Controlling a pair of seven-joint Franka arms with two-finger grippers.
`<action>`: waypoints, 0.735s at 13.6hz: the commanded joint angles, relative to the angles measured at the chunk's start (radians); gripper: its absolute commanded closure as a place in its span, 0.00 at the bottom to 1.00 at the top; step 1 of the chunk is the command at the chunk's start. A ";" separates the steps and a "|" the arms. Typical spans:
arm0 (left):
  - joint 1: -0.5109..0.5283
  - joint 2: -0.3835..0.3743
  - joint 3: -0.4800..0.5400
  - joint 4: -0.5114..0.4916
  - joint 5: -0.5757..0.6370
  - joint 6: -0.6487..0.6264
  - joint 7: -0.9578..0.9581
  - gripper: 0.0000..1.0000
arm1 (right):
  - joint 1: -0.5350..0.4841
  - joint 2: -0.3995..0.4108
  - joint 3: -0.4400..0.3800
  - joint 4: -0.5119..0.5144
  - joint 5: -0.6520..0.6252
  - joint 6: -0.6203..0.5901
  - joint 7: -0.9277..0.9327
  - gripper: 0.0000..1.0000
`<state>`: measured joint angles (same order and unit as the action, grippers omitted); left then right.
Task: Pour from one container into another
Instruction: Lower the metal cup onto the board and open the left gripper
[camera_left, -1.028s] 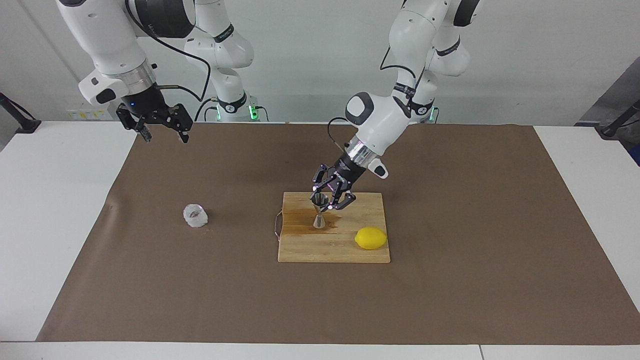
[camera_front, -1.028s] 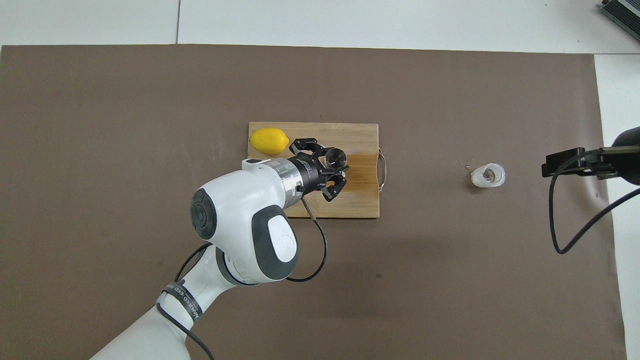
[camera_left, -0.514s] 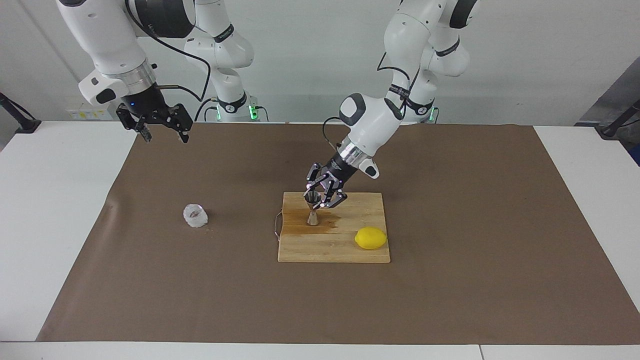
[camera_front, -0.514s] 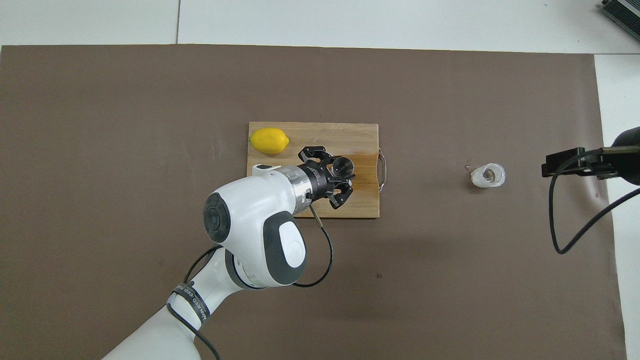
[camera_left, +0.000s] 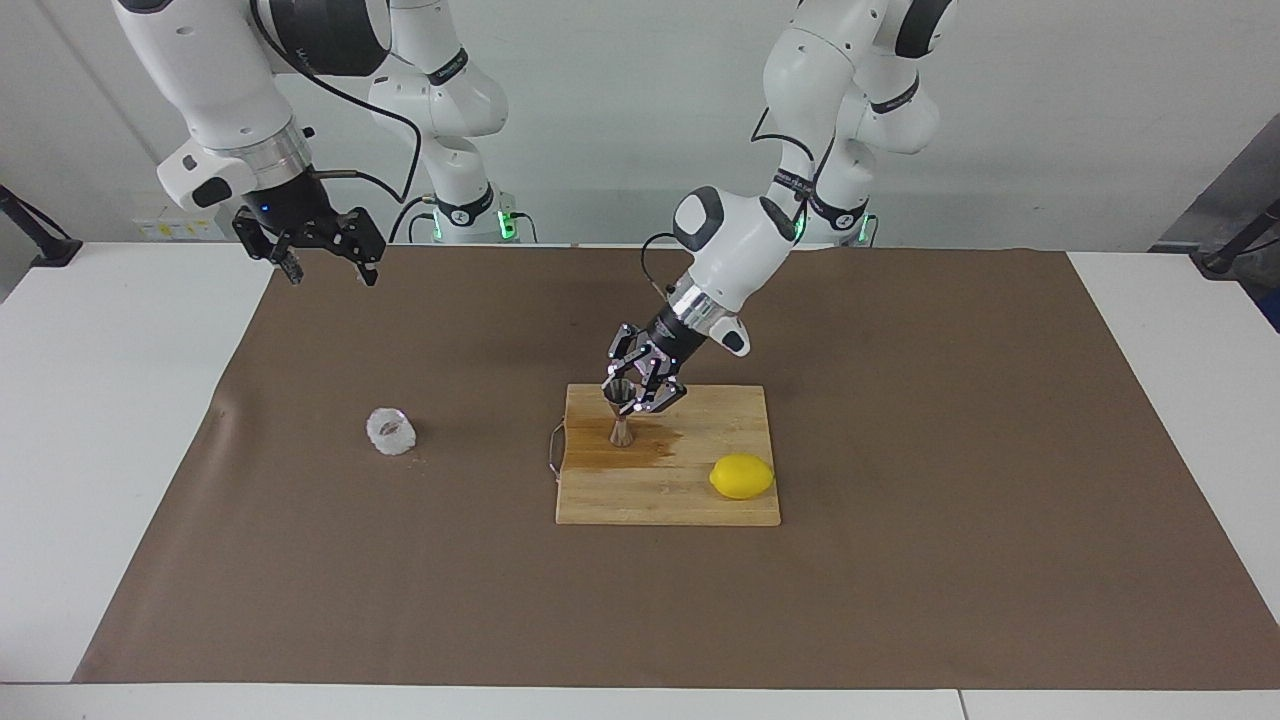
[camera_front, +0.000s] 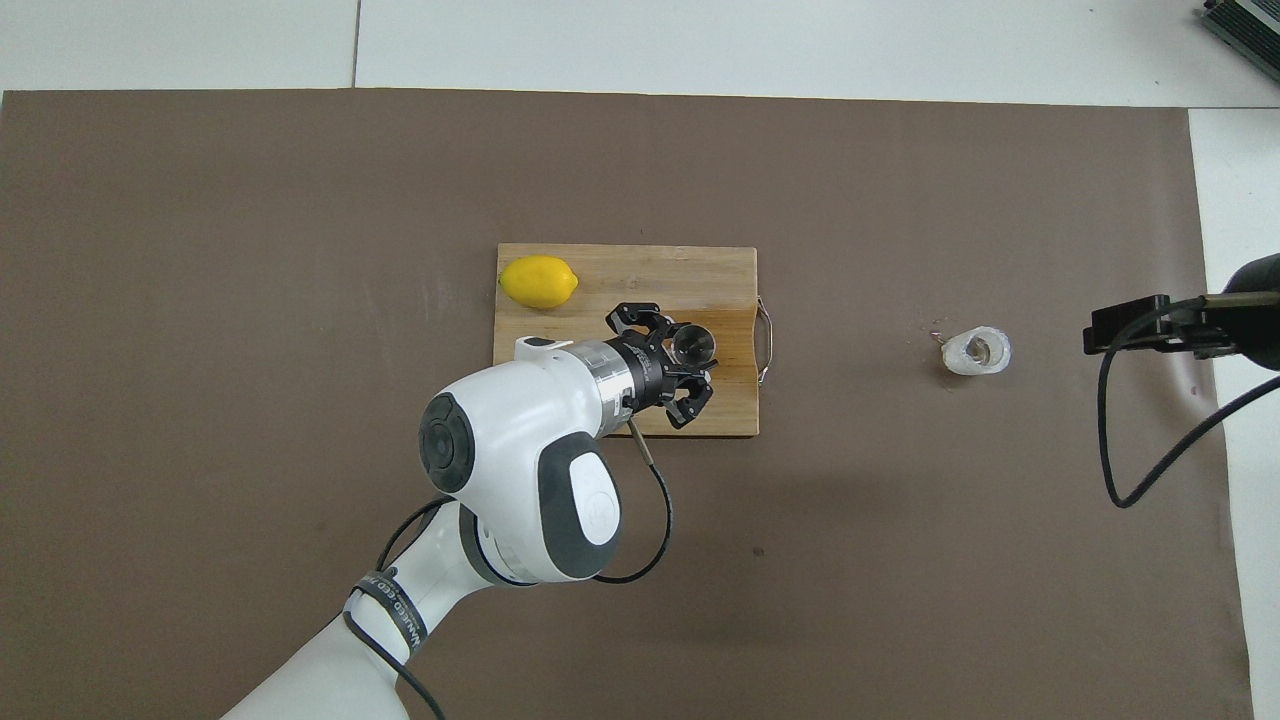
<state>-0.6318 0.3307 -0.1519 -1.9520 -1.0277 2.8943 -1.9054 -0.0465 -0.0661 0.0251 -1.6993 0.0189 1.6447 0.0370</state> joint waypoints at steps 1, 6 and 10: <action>-0.014 -0.002 0.011 -0.013 0.017 0.019 -0.009 0.27 | -0.012 -0.003 0.006 0.009 -0.002 -0.019 -0.020 0.00; -0.012 -0.004 0.011 -0.008 0.017 0.016 -0.011 0.00 | -0.012 -0.003 0.006 0.009 -0.002 -0.019 -0.020 0.00; -0.012 -0.051 0.012 -0.011 0.018 -0.006 -0.012 0.00 | -0.012 -0.003 0.006 0.009 -0.002 -0.019 -0.020 0.00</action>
<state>-0.6323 0.3234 -0.1509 -1.9492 -1.0256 2.8944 -1.9051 -0.0465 -0.0661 0.0251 -1.6993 0.0189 1.6447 0.0370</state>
